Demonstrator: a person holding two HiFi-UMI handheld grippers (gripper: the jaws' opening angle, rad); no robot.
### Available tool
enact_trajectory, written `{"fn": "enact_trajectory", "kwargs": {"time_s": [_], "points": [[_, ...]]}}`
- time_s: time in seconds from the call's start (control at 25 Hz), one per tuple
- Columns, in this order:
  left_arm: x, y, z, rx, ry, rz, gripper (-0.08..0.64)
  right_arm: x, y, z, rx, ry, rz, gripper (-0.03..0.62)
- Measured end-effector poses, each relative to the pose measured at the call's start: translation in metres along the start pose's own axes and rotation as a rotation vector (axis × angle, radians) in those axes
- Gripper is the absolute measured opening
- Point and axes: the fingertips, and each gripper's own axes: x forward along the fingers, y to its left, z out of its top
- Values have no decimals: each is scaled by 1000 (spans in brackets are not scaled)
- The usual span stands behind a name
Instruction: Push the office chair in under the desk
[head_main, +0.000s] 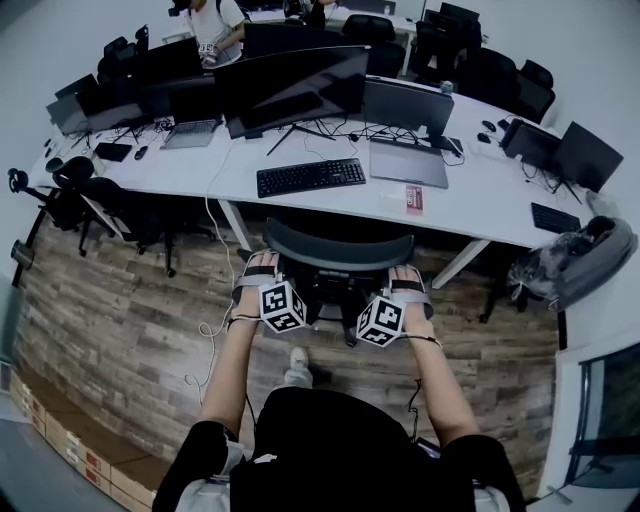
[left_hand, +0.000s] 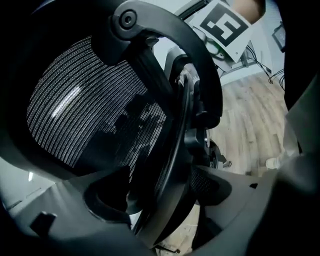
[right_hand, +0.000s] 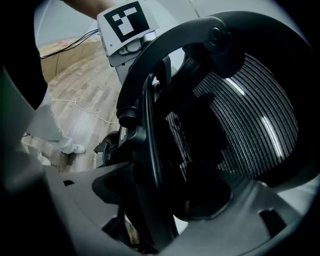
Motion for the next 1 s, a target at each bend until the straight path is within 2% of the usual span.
{"fn": "enact_trajectory", "kwargs": {"time_s": [0.64, 0.88, 1.0], "points": [[55, 71, -53, 21, -28, -54, 383, 81, -42, 44, 27, 50, -12, 308], [74, 93, -67, 28, -3, -86, 383, 108, -58, 57, 35, 66, -19, 309], [83, 105, -74, 31, -12, -79, 383, 121, -65, 61, 40, 75, -26, 309]]}}
